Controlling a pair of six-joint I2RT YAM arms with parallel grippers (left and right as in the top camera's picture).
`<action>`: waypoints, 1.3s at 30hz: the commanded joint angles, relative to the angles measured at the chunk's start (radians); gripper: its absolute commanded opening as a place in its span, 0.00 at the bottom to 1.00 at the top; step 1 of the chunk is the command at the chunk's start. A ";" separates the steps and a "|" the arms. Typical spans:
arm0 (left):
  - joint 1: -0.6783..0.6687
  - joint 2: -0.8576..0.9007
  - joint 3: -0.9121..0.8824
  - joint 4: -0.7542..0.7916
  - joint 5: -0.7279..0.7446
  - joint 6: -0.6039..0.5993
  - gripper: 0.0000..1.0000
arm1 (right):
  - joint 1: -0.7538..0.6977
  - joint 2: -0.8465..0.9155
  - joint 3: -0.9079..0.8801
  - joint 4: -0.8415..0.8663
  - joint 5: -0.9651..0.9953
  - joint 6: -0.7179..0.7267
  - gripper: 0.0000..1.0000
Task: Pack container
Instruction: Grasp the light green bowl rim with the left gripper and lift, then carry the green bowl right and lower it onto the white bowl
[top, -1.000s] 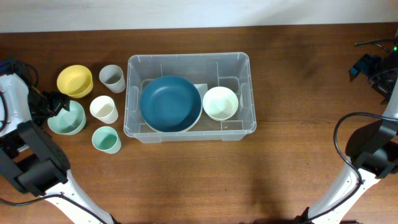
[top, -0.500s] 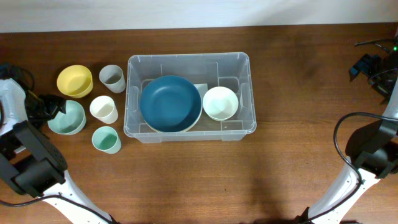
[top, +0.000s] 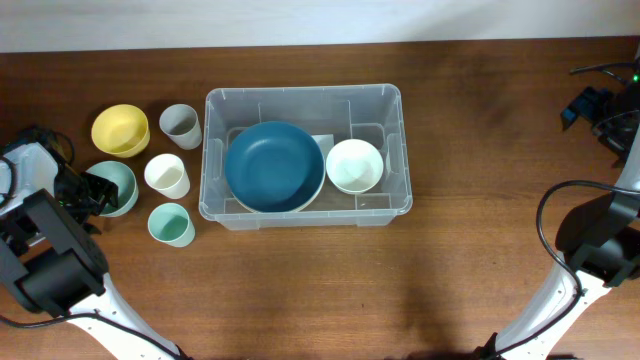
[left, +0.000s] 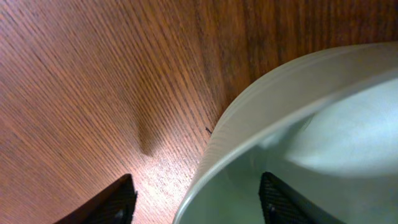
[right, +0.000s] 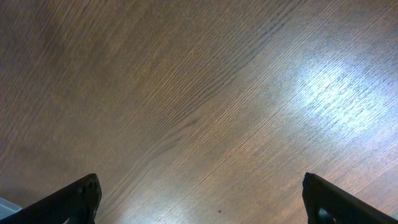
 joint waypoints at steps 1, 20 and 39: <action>0.003 0.010 -0.005 0.005 -0.010 -0.002 0.60 | 0.002 -0.032 -0.004 0.000 0.011 0.007 0.99; 0.066 -0.005 0.039 -0.055 -0.063 0.025 0.01 | 0.002 -0.032 -0.004 0.000 0.011 0.007 0.99; -0.123 -0.426 0.393 -0.283 0.286 0.251 0.01 | 0.002 -0.032 -0.004 0.000 0.011 0.007 0.99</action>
